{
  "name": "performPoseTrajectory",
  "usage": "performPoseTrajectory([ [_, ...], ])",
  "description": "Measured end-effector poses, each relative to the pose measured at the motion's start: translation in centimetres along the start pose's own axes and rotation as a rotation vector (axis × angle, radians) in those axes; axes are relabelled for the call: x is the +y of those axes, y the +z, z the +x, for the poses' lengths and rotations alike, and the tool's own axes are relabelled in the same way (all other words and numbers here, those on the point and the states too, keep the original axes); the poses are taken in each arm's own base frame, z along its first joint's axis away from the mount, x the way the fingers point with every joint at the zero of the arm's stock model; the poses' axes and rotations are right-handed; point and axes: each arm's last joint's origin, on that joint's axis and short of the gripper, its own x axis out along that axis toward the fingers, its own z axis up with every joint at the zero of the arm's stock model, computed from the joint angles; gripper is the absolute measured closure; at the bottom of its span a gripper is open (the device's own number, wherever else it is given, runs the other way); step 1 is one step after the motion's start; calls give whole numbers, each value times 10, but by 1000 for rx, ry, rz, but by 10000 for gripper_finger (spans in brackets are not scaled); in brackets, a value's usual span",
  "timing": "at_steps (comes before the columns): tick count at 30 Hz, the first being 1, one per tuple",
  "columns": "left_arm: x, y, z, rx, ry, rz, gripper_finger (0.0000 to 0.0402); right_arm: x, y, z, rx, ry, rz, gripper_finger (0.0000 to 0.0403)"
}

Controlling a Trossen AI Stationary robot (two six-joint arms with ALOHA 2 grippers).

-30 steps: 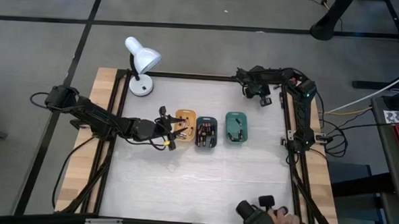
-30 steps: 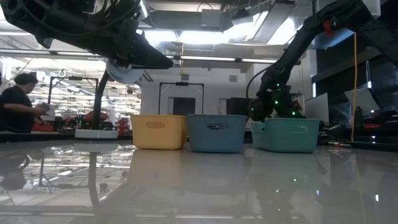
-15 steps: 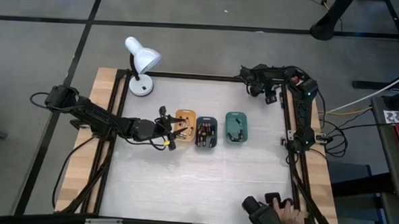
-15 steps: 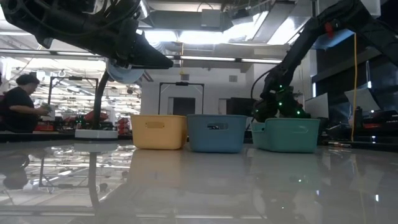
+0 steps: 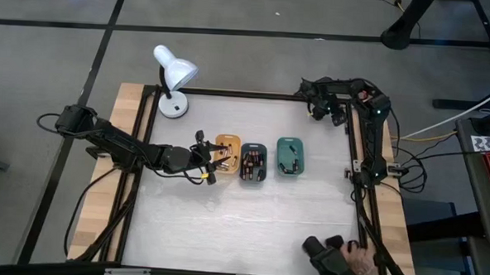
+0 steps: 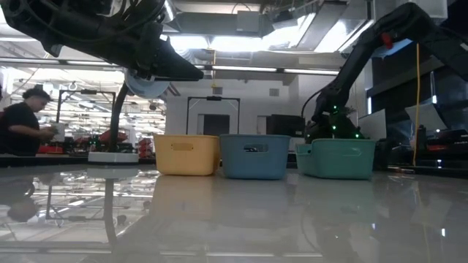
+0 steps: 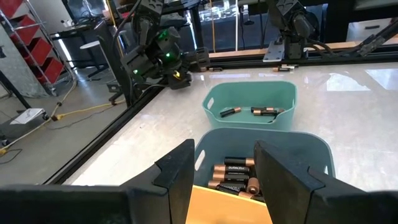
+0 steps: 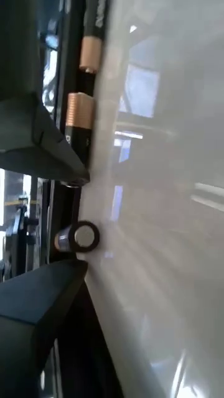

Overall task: Sort batteries
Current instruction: Put the black battery into the blue bin

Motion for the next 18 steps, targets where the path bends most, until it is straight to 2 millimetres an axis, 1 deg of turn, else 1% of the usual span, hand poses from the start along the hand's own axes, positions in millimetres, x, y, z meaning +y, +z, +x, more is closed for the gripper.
performPoseTrajectory([
  [4,0,0,0,0,0,2,245,0,3,2,20,6,-54,219],
  [8,0,0,0,1,0,9,245,2,8,1,12,8,-85,271],
  [12,0,-1,0,5,0,13,245,2,12,-2,-23,0,2,328],
  [14,0,-1,0,9,0,16,245,3,14,-3,-34,2,48,351],
  [15,0,-1,0,12,-1,19,245,3,14,-3,-35,3,69,358],
  [18,0,-1,0,13,0,19,245,5,17,-6,-36,3,136,358],
])
